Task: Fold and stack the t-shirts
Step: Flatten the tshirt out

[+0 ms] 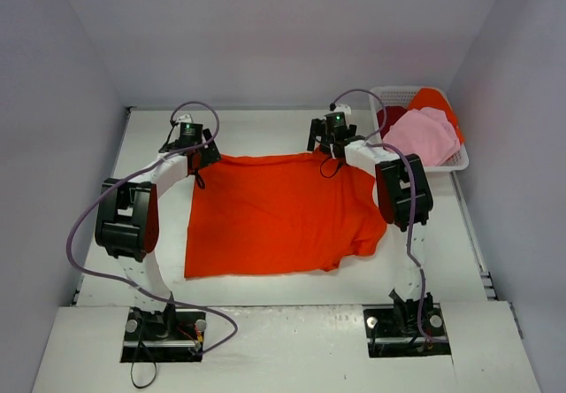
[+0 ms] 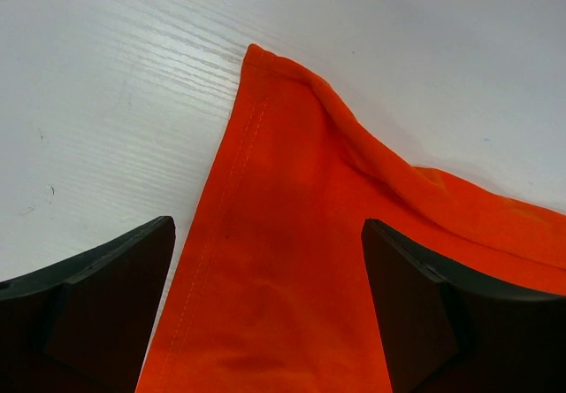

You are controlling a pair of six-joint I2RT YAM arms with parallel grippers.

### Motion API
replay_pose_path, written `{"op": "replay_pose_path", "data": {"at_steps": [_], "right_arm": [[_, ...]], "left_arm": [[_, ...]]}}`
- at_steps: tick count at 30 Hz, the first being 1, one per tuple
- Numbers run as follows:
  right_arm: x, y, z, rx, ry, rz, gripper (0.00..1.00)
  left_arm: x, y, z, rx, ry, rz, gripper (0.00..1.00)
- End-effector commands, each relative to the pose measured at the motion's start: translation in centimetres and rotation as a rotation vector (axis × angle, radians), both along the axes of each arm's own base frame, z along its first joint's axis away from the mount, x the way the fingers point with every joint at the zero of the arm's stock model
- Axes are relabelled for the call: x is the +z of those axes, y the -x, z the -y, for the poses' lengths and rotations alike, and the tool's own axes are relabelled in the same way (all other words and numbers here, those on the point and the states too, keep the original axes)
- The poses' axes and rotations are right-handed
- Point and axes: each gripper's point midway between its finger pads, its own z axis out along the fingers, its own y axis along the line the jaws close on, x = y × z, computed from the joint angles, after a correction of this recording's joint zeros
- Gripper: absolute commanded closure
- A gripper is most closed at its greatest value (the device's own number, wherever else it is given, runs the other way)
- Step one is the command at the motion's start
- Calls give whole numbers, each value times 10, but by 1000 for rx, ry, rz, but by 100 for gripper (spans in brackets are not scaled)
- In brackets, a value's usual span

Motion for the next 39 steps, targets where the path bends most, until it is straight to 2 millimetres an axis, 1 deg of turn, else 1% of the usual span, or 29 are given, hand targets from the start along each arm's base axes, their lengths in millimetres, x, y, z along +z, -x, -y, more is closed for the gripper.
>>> {"op": "replay_pose_path", "data": {"at_steps": [1, 7, 9, 10, 13, 14, 15, 16, 19, 20, 21, 23, 28, 32, 34, 39], "right_arm": [[43, -21, -4, 6, -19, 104, 4], [50, -26, -4, -1, -19, 118, 4], [49, -28, -4, -5, -14, 119, 4], [53, -31, -3, -8, -17, 129, 4], [49, -35, -3, -15, -11, 130, 4], [54, -40, -2, -18, -15, 141, 4], [50, -42, -2, -23, -22, 137, 4], [54, -46, -1, -30, -30, 149, 4], [52, -53, -4, -29, -50, 154, 4], [58, -57, -5, -26, -55, 170, 4], [55, -59, -6, -26, -56, 167, 4], [56, -66, -9, -20, -68, 178, 4], [58, -75, -20, -2, -106, 194, 4], [67, -80, -24, 7, -118, 227, 4], [76, -84, -27, 15, -123, 247, 4], [93, -88, -27, 23, -131, 282, 4]], "left_arm": [[16, -11, -4, 7, -6, 67, 19], [13, -10, -4, 6, -7, 61, 19], [13, -9, -5, 6, -15, 58, 19], [13, -9, -5, 5, -14, 59, 19], [14, -9, -5, 3, -20, 60, 19], [14, -9, -6, 4, -20, 60, 19], [14, -9, -5, 3, -20, 60, 19], [14, -9, -5, 2, -19, 60, 19], [13, -10, -5, 5, -14, 61, 18], [12, -10, -4, 4, -15, 58, 18], [11, -10, -5, 4, -19, 56, 19], [10, -9, -7, 6, -25, 51, 19], [9, -9, -9, 10, -32, 48, 19], [10, -10, -9, 9, -28, 51, 19], [9, -10, -9, 9, -25, 51, 19], [5, -10, -7, 10, -17, 45, 19]]}}
